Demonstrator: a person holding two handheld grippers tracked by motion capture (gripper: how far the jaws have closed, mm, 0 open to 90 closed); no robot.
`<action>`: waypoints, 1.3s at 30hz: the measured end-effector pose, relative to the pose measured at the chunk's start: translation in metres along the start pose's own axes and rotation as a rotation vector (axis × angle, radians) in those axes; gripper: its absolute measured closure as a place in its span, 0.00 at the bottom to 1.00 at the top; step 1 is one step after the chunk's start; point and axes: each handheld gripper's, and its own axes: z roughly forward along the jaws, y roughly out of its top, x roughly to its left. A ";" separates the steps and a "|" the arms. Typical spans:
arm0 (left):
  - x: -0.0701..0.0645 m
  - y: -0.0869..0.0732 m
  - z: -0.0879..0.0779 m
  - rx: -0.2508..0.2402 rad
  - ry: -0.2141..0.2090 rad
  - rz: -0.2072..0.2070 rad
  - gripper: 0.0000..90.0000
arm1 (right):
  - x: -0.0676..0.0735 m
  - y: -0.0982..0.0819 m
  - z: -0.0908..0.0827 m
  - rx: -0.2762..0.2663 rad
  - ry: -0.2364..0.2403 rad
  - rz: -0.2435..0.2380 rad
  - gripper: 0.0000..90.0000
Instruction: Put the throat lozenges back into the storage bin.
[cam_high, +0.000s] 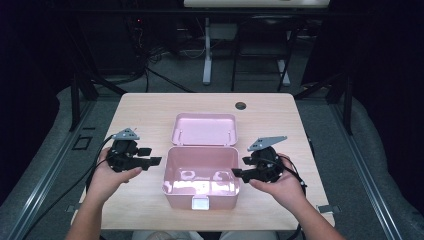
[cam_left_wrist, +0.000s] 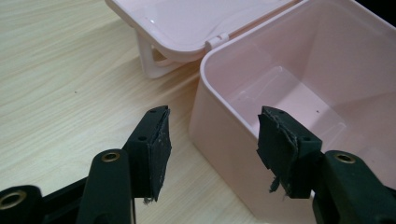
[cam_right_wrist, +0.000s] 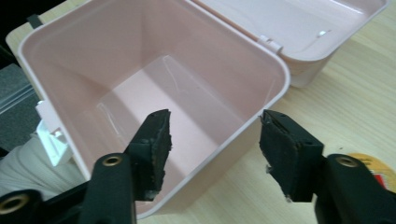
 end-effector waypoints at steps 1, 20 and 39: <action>0.000 -0.001 0.000 -0.002 0.004 -0.004 0.48 | -0.001 0.001 0.000 0.001 -0.005 0.001 0.44; -0.003 0.001 -0.014 -0.026 -0.003 -0.006 0.47 | -0.047 0.027 0.006 0.182 -0.103 0.031 0.30; 0.001 -0.001 -0.016 -0.021 0.008 -0.010 0.47 | -0.099 0.020 0.045 0.383 -0.198 0.109 0.18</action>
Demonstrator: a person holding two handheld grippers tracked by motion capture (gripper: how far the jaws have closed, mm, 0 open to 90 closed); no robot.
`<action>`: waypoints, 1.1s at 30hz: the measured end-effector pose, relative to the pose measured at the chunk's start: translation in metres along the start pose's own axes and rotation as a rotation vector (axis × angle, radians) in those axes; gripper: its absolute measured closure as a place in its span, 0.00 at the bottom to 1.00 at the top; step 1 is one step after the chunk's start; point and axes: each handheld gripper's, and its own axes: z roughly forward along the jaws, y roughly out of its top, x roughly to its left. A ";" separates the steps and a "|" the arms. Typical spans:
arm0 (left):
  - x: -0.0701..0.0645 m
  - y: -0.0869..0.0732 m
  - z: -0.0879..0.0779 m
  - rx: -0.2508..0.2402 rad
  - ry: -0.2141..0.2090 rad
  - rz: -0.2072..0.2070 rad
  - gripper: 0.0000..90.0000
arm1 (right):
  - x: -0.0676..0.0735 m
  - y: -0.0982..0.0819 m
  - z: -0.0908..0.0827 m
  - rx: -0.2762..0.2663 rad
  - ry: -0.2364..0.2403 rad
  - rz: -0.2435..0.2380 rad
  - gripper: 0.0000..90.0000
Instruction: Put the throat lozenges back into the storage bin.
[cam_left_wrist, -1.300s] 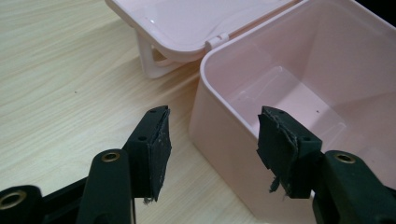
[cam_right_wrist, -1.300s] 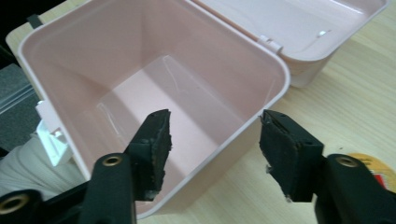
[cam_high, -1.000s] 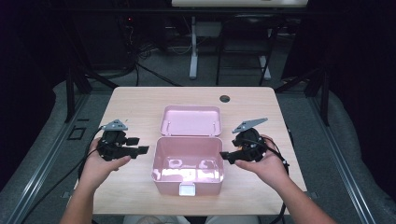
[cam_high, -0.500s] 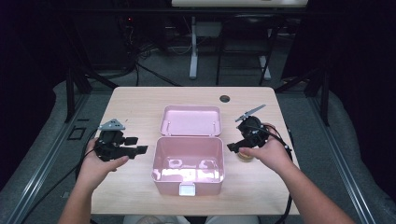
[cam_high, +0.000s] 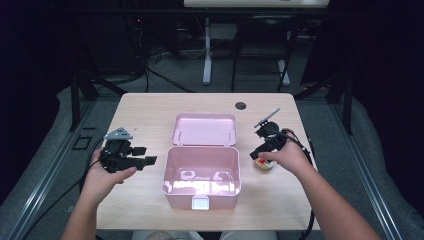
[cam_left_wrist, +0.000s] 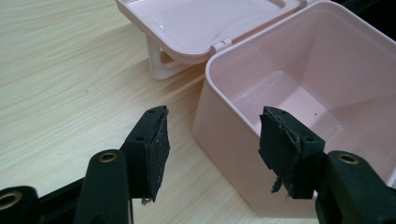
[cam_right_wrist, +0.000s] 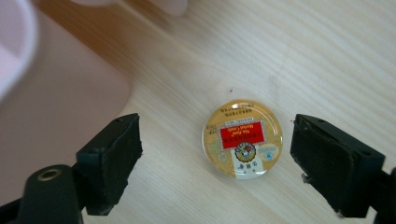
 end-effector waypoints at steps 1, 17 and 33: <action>0.000 0.000 0.000 0.000 0.001 -0.001 0.47 | -0.002 0.000 0.004 0.014 -0.001 0.004 0.18; 0.002 -0.002 0.000 0.007 0.005 -0.006 0.47 | -0.017 0.002 0.043 0.131 -0.022 0.044 0.10; 0.003 -0.002 0.001 0.011 0.003 -0.009 0.46 | -0.026 0.003 0.069 0.213 -0.042 0.077 0.08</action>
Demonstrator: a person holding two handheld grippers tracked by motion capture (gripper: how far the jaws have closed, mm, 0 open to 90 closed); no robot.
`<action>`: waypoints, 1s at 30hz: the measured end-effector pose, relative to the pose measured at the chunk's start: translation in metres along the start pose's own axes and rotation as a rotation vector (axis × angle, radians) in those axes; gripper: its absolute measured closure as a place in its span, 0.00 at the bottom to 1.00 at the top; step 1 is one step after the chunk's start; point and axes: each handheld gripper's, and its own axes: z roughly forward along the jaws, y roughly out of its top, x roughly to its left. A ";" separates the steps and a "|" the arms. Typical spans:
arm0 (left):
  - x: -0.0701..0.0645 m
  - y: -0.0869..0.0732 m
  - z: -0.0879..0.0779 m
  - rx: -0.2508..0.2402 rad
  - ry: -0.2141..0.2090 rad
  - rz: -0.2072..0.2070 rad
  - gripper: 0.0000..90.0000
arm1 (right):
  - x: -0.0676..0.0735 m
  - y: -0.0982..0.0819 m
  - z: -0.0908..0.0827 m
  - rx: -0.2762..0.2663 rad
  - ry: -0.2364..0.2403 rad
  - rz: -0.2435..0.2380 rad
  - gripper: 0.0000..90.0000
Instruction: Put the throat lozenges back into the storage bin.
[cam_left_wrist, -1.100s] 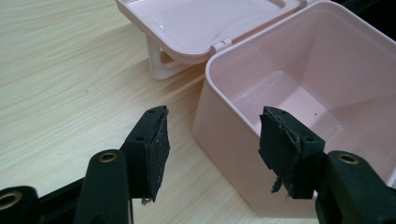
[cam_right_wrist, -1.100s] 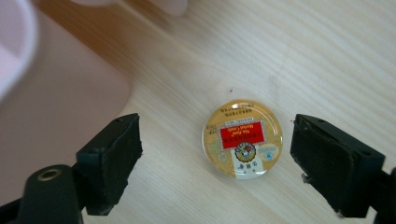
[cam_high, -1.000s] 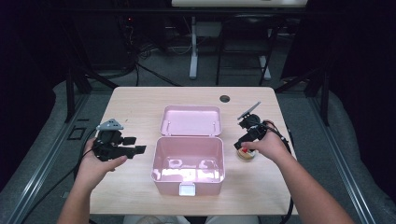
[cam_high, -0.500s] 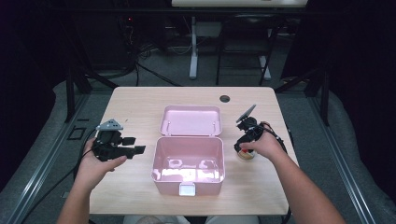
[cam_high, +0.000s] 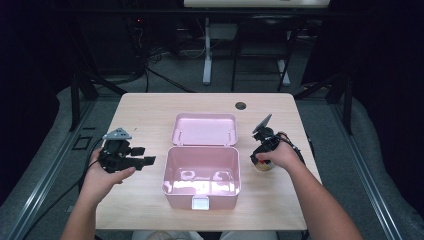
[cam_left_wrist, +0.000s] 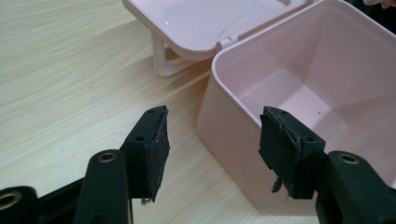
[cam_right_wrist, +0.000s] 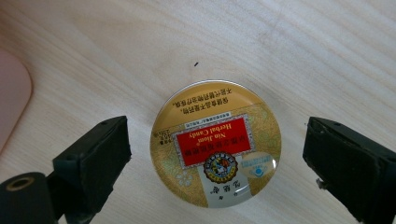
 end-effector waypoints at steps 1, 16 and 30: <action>0.000 0.000 0.000 0.001 0.000 0.000 0.46 | 0.000 0.000 0.001 0.006 -0.001 -0.002 0.08; 0.000 0.000 0.002 0.003 -0.004 0.001 0.46 | 0.000 0.003 0.011 0.036 -0.020 -0.003 0.08; 0.000 -0.001 0.004 0.010 -0.008 0.004 0.46 | 0.000 0.005 0.019 0.051 -0.023 0.000 0.12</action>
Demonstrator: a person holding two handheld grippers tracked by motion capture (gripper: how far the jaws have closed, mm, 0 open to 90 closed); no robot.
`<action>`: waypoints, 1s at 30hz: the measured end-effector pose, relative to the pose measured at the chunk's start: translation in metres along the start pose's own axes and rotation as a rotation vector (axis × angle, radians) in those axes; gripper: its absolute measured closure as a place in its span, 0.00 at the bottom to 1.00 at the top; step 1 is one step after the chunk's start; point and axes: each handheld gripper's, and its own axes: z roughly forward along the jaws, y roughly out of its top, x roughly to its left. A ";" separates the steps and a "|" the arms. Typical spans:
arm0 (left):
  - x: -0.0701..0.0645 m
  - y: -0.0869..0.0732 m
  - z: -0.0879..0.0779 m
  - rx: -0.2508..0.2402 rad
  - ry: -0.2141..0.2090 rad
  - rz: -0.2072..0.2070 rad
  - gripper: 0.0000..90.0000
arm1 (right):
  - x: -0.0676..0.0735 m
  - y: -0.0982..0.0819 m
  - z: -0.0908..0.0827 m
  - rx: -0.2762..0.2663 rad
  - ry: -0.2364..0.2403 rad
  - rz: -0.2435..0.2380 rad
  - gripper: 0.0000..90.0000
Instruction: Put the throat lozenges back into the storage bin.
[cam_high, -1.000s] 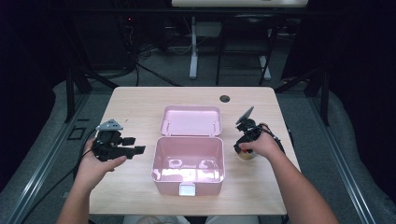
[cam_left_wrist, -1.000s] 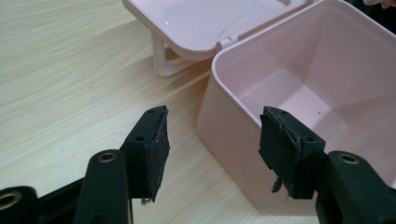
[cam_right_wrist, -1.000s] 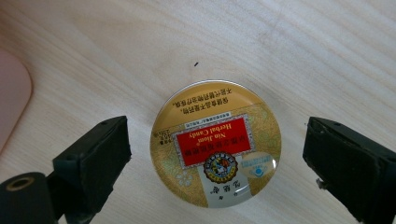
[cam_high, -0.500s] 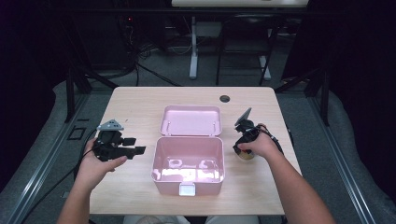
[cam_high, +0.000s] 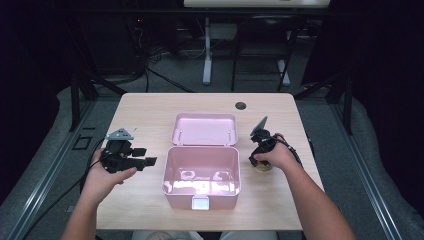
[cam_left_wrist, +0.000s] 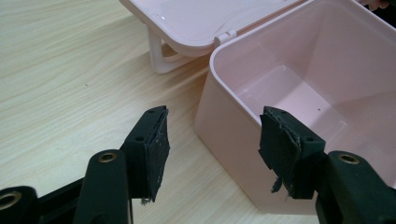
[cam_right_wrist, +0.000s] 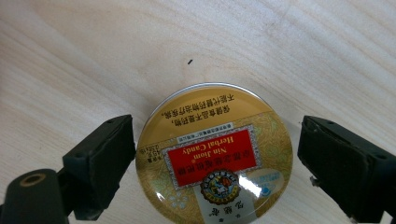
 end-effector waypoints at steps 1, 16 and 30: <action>0.000 0.000 0.000 0.000 0.000 0.000 0.46 | 0.000 0.000 0.000 0.001 0.000 -0.003 0.12; 0.000 0.000 0.002 0.007 -0.001 0.001 0.46 | -0.004 -0.005 0.008 0.019 0.032 0.032 0.16; 0.000 0.000 0.003 0.012 -0.003 0.000 0.46 | -0.005 -0.008 0.007 0.007 0.042 0.029 0.22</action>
